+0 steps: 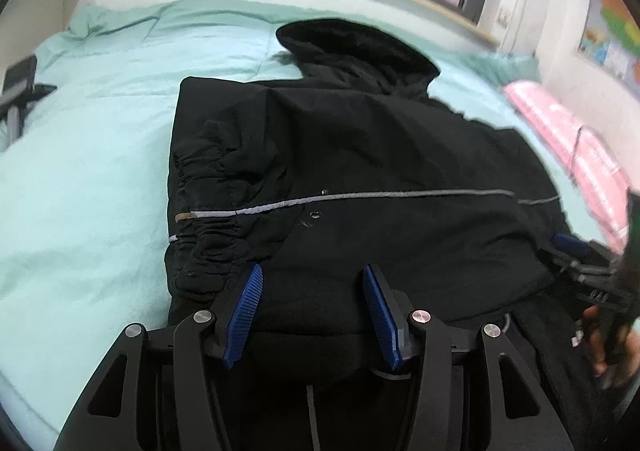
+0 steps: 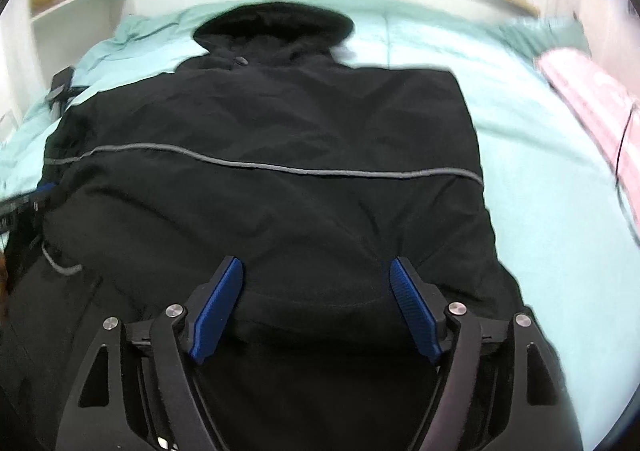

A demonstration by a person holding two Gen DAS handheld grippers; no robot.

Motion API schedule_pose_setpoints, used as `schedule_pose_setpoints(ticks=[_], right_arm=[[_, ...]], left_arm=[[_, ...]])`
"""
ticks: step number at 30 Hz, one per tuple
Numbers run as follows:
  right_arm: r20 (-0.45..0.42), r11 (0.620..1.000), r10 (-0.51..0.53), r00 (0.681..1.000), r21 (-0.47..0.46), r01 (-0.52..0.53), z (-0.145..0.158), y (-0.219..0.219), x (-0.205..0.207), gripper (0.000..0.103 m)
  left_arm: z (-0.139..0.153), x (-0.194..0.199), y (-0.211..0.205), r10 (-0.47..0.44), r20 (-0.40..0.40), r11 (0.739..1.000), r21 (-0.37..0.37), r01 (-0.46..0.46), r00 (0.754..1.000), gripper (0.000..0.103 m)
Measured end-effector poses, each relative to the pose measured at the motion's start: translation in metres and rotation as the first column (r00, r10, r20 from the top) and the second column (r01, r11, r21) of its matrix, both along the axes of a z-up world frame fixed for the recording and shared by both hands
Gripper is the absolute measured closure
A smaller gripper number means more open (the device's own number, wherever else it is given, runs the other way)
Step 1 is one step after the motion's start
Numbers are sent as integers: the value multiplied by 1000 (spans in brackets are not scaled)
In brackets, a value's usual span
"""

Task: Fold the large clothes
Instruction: 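Move both grippers toward the jacket hood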

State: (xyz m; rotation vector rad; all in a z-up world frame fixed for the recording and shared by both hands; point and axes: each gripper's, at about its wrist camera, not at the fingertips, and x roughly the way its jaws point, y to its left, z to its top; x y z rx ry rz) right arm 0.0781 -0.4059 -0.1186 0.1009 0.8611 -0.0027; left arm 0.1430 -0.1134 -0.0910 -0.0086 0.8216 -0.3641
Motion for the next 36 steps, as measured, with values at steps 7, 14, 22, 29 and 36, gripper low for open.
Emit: schedule_pose_setpoints(ticks=[7,14,22,29,36], right_arm=[[-313,998,-39,949,-61,21,29,9,32,24],[-277,987,-50,960,131,89,122,-35,70,24],[-171,993,-75,982,81,89,172,-53,179,37],[-256,974,-61,965,198,114,129,-80,292,38],[-327,970,-9,945,228,88,81,-76,359,57]], left_arm=[[72,9,-10,8,-125,996,88,3,992,49],[166,52,12,62,-66,998,26,-60,996,49],[183,191,-21,99,-49,995,35,-98,994,47],[122,312,-51,94,-142,995,27,-91,985,48],[54,369,-76,75,-230,995,81,-58,970,48]])
